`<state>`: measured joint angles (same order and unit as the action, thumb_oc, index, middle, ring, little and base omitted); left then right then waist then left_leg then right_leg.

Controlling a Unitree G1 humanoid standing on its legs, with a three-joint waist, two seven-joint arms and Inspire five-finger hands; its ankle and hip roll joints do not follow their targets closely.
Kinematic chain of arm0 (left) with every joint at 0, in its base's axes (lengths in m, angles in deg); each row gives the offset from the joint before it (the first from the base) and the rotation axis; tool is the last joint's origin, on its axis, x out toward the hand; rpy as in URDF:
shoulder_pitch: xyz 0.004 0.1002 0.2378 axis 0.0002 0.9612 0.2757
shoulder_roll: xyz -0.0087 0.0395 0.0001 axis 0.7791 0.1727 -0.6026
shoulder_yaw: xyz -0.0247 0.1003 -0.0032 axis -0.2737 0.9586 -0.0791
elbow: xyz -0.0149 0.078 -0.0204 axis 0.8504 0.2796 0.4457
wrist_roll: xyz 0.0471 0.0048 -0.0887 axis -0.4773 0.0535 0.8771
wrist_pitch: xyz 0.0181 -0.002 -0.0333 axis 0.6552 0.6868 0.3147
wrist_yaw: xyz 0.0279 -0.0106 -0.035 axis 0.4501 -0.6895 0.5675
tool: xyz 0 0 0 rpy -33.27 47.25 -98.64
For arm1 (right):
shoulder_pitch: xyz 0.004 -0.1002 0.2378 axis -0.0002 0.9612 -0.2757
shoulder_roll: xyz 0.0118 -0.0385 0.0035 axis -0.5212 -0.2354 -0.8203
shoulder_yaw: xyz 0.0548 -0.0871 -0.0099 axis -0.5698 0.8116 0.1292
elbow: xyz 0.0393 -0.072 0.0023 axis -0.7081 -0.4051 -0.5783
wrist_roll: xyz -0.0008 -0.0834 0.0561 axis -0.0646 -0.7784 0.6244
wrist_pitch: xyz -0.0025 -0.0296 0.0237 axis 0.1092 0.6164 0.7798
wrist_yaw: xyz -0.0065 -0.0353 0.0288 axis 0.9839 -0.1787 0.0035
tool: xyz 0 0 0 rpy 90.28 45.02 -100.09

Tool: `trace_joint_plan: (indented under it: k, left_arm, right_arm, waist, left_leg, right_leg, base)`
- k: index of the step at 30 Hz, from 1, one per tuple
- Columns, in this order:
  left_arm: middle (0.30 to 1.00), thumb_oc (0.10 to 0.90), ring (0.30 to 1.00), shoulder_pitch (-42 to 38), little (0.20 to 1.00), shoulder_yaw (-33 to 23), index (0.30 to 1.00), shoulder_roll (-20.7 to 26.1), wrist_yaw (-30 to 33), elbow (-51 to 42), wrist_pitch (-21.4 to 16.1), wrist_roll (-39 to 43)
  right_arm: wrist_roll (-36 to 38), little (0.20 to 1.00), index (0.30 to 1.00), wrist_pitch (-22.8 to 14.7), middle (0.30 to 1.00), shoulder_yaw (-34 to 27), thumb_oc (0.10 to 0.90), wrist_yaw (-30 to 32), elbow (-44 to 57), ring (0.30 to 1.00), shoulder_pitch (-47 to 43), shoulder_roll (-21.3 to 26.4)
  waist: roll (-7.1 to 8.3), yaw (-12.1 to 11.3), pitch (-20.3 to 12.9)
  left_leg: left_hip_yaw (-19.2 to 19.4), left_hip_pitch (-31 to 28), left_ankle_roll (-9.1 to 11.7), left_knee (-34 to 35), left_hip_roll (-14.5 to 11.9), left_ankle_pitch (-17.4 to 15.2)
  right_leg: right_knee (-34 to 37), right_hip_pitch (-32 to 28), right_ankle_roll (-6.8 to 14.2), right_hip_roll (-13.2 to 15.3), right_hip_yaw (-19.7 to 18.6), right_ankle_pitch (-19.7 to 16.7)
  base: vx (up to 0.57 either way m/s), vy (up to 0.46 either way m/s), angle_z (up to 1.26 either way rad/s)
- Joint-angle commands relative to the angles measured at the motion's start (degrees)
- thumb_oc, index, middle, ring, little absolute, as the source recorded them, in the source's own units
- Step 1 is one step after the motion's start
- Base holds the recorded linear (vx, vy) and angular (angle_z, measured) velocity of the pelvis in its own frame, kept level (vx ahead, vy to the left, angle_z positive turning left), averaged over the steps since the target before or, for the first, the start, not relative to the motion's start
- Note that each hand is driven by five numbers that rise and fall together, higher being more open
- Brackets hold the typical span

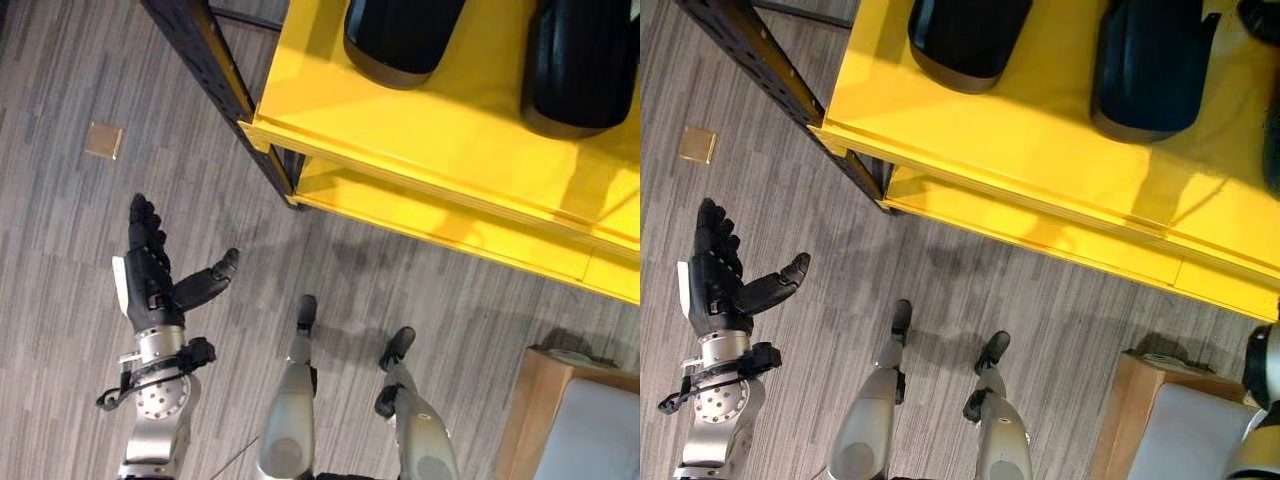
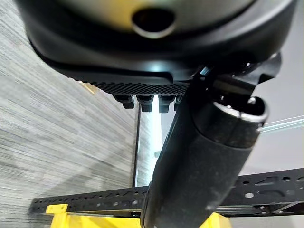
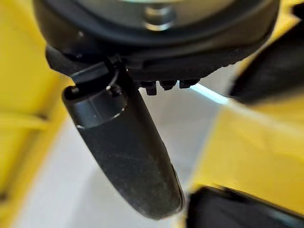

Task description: Move parts from the plastic box to the shelf.

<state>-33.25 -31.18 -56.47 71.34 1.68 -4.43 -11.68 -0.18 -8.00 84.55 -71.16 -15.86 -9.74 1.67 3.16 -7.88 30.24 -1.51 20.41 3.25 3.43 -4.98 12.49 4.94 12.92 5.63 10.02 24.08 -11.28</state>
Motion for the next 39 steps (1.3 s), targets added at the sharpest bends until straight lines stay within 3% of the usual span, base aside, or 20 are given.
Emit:
trace_joint_plan:
  k: [1, 9, 15, 17, 18, 23, 26, 39]
  left_arm:
    - [1.000, 0.900, 1.000, 2.25, 1.000, -4.19, 1.000, 3.37, 0.55, -5.39, -4.61, 0.52]
    - [1.000, 0.900, 1.000, 2.67, 1.000, -5.13, 1.000, 3.52, -0.09, -4.94, -3.70, 0.13]
    - [1.000, 0.900, 1.000, 2.66, 1.000, -5.03, 1.000, 3.53, -0.86, -4.76, -2.39, -0.46]
    - [1.000, 0.900, 1.000, 2.81, 1.000, -5.02, 1.000, 3.74, -0.89, -4.81, -2.35, -0.46]
    - [1.000, 0.900, 1.000, 2.87, 1.000, -4.66, 1.000, 3.35, -1.29, -4.87, -1.65, -0.43]
    - [1.000, 0.900, 1.000, 3.76, 1.000, -4.18, 1.000, 3.15, -2.86, -5.37, -0.45, -1.07]
    - [1.000, 0.900, 1.000, 4.17, 1.000, -2.42, 1.000, 2.05, -5.03, -5.88, 0.41, -0.65]
    - [1.000, 0.900, 1.000, 4.61, 1.000, 1.36, 1.000, -1.03, -7.10, -5.05, 0.21, 1.81]
  right_arm:
    - [2.02, 1.000, 1.000, -7.20, 1.000, 1.69, 0.900, 2.23, 5.49, 1.000, -3.66, 4.13]
    - [1.91, 1.000, 1.000, -8.49, 1.000, -8.03, 0.900, 2.95, 13.88, 1.000, 8.33, 1.61]
    - [2.40, 1.000, 1.000, -9.10, 1.000, -14.82, 0.900, 3.11, 20.93, 1.000, 17.72, -5.08]
    - [2.23, 1.000, 1.000, -8.97, 1.000, -15.44, 0.900, 3.22, 21.44, 1.000, 18.51, -5.33]
    - [2.94, 1.000, 1.000, -9.44, 1.000, -17.98, 0.900, 2.85, 26.20, 1.000, 23.06, -10.35]
    - [1.21, 1.000, 1.000, -8.55, 1.000, -21.47, 0.900, 1.49, 34.28, 1.000, 32.24, -18.00]
    - [0.76, 1.000, 1.000, -7.65, 1.000, -20.84, 0.900, -0.13, 37.76, 1.000, 36.37, -25.99]
    - [-0.56, 1.000, 1.000, -6.99, 1.000, -17.36, 0.900, -0.19, 35.03, 1.000, 35.48, -32.61]
  waist:
    - [4.57, 0.30, -5.48]
    - [5.21, 0.71, -7.70]
    - [5.32, 1.27, -9.73]
    - [5.51, 1.14, -9.80]
    - [5.35, 1.59, -11.24]
    - [5.01, 2.22, -13.92]
    - [3.96, 3.02, -16.84]
    - [1.66, 3.62, -18.36]
  left_leg:
    - [1.89, -7.43, 3.20, 1.57, -3.57, -6.60]
    - [1.53, -8.56, 2.99, 1.57, -3.18, -6.61]
    - [1.65, -9.89, 2.70, 1.57, -3.05, -6.94]
    - [1.68, -9.98, 2.70, 1.57, -3.06, -6.99]
    - [2.11, -11.14, 2.61, 1.57, -3.13, -7.34]
    - [2.90, -13.39, 2.42, 1.57, -3.30, -7.95]
    - [4.66, -15.34, 2.55, 1.57, -4.02, -8.55]
    - [7.31, -17.06, 3.04, 1.57, -5.26, -8.39]
  right_leg:
    - [-2.16, -7.53, 4.79, 2.56, -0.92, 5.87]
    - [-1.85, -9.23, 4.75, 2.66, -0.40, 5.65]
    - [-1.40, -10.65, 4.80, 2.86, -0.64, 5.57]
    - [-1.33, -10.75, 4.80, 2.84, -0.65, 5.55]
    - [-1.01, -11.74, 4.86, 2.96, -0.96, 5.41]
    - [-0.71, -13.69, 4.97, 3.26, -1.60, 5.49]
    - [0.06, -14.59, 5.25, 3.61, -2.94, 4.98]
    - [0.06, -14.19, 4.96, 3.85, -4.88, 4.64]
  base:
    - [0.00, 0.000, 0.00]
    - [0.00, 0.007, 0.02]
    - [0.01, 0.002, 0.00]
    - [0.02, 0.006, -0.01]
    - [0.05, 0.012, -0.04]
    - [0.03, 0.003, -0.12]
    - [-0.01, -0.004, -0.18]
    - [-0.01, -0.015, -0.15]
